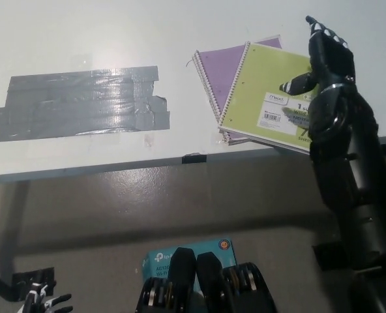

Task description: The robot uses its right hand to align two notebooks stacked together until they are fully overlapped

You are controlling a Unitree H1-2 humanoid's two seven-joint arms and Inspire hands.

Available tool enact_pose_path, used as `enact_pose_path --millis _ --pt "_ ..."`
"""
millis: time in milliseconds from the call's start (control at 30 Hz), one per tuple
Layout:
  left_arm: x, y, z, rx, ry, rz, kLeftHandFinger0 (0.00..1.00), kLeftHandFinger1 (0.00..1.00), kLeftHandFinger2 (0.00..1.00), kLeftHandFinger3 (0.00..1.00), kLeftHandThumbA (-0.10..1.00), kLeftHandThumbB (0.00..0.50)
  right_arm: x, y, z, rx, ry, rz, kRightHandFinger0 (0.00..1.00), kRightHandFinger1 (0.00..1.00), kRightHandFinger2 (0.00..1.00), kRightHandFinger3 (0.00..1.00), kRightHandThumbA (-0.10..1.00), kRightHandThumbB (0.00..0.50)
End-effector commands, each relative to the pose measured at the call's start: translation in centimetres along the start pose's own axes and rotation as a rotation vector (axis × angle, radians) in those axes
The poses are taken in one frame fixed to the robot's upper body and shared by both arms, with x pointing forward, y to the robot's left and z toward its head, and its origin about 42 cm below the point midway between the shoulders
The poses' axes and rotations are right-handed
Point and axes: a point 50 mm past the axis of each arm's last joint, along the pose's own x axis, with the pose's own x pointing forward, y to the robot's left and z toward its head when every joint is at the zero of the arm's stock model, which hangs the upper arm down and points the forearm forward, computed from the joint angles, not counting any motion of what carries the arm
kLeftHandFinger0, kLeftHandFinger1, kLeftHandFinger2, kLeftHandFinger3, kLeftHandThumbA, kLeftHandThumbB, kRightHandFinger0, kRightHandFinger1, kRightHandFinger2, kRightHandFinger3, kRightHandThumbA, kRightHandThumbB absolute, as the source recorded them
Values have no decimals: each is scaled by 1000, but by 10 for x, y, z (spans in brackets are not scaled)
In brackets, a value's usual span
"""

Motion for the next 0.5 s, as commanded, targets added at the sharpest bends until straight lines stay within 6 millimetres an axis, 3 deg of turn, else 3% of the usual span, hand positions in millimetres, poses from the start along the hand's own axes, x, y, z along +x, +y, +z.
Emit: enact_pose_path --millis 0,67,267,467 --pt "-2 8 9 46 -40 -22 742 795 836 1000 1000 481 3 -17 32 22 -38 -98 1000 1000 1000 1000 1000 305" --pt "-4 0 -1 51 -33 -41 746 794 842 1000 1000 485 -4 -8 19 59 -14 -82 1000 1000 1000 1000 1000 293" --pt "-4 -4 -1 77 -37 -59 753 807 869 1000 1000 500 -5 12 -4 21 57 -49 1000 1000 1000 1000 1000 271" --pt "-1 -8 1 91 -48 -63 692 766 839 1000 1000 492 -11 38 -25 35 131 11 1000 1000 1000 1000 1000 247"
